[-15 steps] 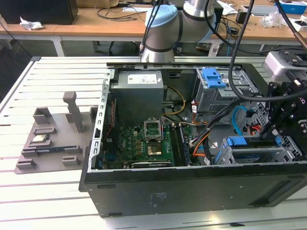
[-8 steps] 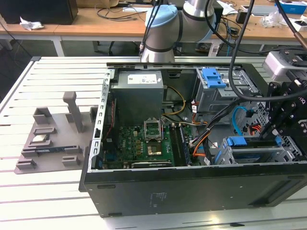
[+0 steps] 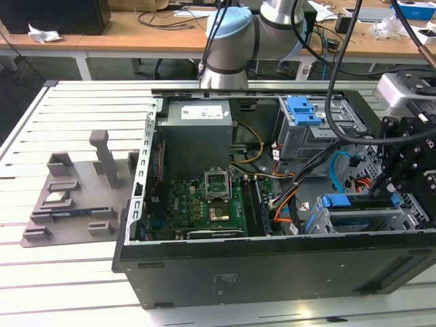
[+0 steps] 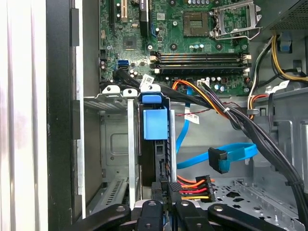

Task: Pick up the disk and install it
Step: 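Insert the first disk wire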

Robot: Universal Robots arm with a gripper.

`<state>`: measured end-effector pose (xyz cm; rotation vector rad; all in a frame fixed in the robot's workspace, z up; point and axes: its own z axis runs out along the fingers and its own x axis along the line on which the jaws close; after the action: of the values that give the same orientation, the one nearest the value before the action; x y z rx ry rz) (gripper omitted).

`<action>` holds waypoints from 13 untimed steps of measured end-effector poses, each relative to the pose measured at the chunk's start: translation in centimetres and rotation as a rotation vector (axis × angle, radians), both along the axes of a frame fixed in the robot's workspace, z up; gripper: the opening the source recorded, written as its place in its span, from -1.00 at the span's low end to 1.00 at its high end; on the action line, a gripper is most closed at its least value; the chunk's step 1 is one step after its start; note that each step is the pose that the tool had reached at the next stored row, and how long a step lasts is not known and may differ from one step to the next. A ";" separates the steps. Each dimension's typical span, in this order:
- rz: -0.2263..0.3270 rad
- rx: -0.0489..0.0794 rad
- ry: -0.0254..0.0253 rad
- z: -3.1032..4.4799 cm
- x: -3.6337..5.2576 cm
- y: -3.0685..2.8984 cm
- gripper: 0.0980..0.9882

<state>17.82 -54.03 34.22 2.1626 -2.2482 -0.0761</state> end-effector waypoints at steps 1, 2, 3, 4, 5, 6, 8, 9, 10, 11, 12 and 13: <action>0.000 -0.002 -0.0001 0.16 0.00 -0.01 -0.85; 0.000 0.000 0.0000 0.16 -0.01 0.00 -0.85; 0.000 0.002 0.0000 0.18 -0.01 0.00 -0.85; 0.000 0.004 -0.0001 0.22 -0.02 -0.01 -0.85; 0.000 0.013 -0.0001 0.23 -0.07 -0.01 -0.85; 0.000 0.026 -0.0001 0.23 -0.10 -0.02 -0.85; 0.000 0.037 -0.0001 0.22 -0.11 -0.11 -0.85; 0.000 0.038 -0.0001 0.21 -0.12 -0.28 -0.85; 0.000 0.039 -0.0001 0.20 -0.12 -0.46 -0.85; 0.000 0.039 -0.0002 0.19 -0.12 -0.58 -0.85; 0.000 0.040 -0.0001 0.18 -0.12 -0.64 -0.85; 0.000 0.042 -0.0001 0.17 -0.12 -0.65 -0.85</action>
<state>17.70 -54.68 34.38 2.1829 -2.2671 -0.1244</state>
